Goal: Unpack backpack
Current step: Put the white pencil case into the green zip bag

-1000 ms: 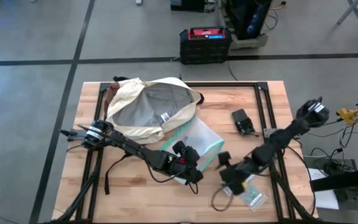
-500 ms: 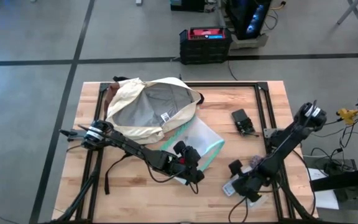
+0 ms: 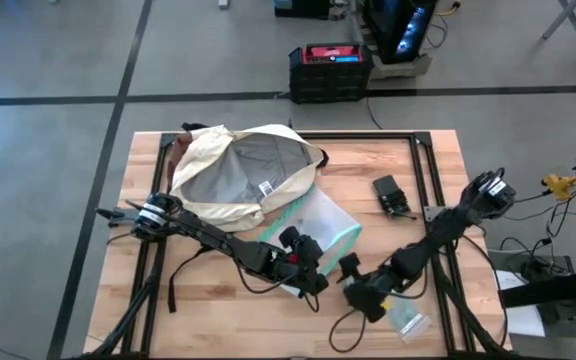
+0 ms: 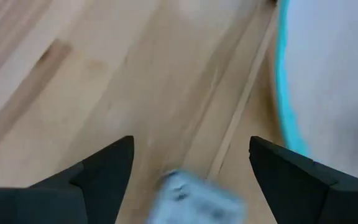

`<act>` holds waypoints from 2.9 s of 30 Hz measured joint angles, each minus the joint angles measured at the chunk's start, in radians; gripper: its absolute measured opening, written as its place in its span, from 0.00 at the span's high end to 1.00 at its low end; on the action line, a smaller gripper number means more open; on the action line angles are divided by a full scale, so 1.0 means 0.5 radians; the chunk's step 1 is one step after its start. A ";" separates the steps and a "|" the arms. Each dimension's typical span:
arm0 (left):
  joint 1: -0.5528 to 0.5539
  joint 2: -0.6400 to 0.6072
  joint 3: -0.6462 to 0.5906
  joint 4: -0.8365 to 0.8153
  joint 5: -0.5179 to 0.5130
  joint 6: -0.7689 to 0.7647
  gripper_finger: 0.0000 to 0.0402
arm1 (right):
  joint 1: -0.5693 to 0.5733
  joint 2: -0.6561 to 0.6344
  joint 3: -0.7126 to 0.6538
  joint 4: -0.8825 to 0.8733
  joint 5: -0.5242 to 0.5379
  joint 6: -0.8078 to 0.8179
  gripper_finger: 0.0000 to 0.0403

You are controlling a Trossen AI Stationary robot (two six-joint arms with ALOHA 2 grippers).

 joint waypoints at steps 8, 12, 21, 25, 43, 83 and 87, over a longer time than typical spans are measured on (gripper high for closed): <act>-0.002 0.000 0.000 0.004 0.002 0.005 1.00 | 0.091 -0.236 -0.025 -0.557 -0.035 0.531 0.35; -0.002 0.000 0.000 0.005 0.002 0.005 1.00 | 0.292 -0.408 -0.140 -0.555 0.241 0.828 0.37; -0.006 0.000 0.000 0.013 0.002 0.004 1.00 | 0.840 -0.626 -0.607 -0.172 1.018 1.425 0.38; -0.006 0.000 0.000 0.027 0.001 -0.003 1.00 | 0.855 -0.548 -0.817 0.263 1.229 1.417 0.35; -0.006 0.000 0.000 0.029 -0.001 0.007 1.00 | 0.782 0.146 -0.943 1.123 1.471 1.454 0.18; -0.005 0.000 0.000 0.043 -0.001 0.012 1.00 | 0.311 -0.005 -0.669 1.176 1.147 0.808 0.47; -0.008 0.000 0.000 0.050 0.000 0.041 1.00 | 0.071 -0.029 -0.590 1.184 0.918 0.569 0.47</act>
